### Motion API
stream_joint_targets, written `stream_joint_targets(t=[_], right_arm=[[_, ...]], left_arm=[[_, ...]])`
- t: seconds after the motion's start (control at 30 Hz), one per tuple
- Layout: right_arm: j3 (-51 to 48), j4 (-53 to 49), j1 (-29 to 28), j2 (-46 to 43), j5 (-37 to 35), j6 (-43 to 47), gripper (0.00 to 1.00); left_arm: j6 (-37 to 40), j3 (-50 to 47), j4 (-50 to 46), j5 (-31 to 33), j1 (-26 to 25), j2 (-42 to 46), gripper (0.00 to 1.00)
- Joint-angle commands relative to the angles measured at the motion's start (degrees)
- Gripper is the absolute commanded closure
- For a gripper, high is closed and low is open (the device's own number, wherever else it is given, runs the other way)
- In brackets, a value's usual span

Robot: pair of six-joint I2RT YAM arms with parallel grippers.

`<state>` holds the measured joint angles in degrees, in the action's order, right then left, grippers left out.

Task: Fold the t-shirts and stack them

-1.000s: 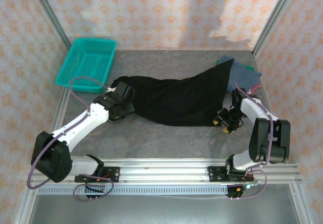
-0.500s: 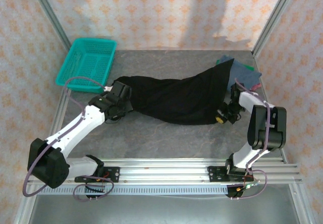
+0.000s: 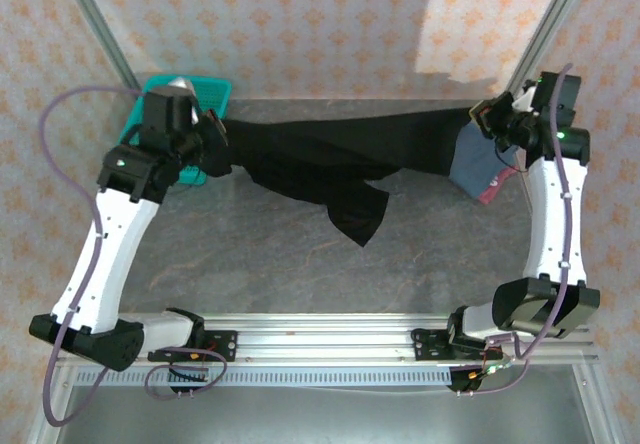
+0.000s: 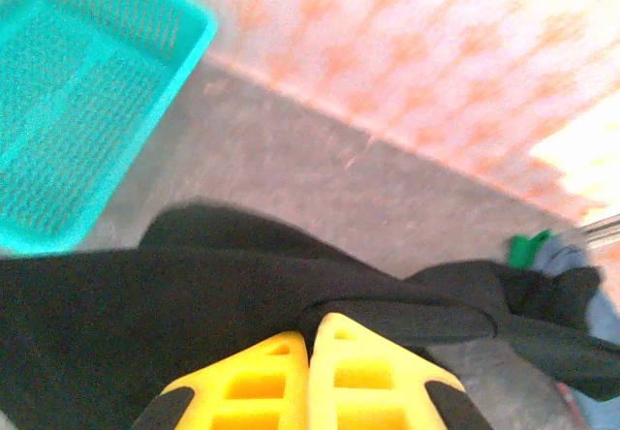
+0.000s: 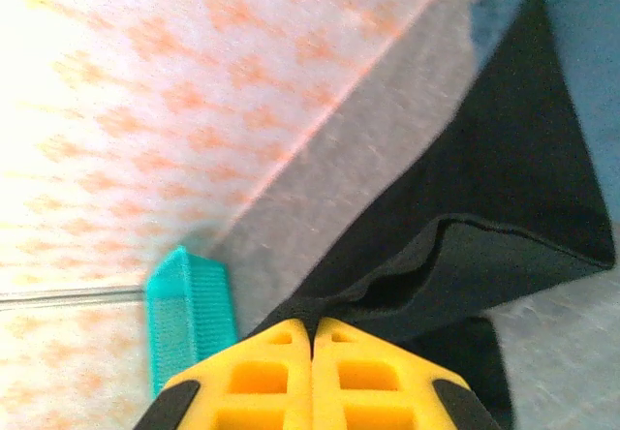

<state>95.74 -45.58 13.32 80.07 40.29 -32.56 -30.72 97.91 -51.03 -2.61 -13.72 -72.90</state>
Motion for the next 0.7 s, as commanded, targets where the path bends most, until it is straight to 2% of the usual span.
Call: stream_joint_targets(t=[0.0,0.17,0.33,0.5,0.67], right_arm=[[5.70,1.83,1.94,-1.05,4.45,-7.20,1.00],[14.47,5.18,2.93,-2.59,6.63,-13.16,1.00],[21.94,6.14,8.05,-4.82,9.64,-18.65,1.00],[26.17,10.25,12.47,-5.98,14.06,-25.27,1.00],[33.69,7.56,14.82,-3.39,15.90,-25.84,1.00]], left_arm=[[8.38,12.47,-5.22,0.94,1.01,-3.25,1.00],[13.15,30.84,-7.03,0.27,1.03,-8.00,1.00],[17.01,43.54,-7.69,-1.40,0.99,-10.07,1.00],[20.24,48.64,-5.58,-2.91,0.98,-9.29,1.00],[23.69,52.14,-5.49,-1.63,1.01,-9.73,1.00]])
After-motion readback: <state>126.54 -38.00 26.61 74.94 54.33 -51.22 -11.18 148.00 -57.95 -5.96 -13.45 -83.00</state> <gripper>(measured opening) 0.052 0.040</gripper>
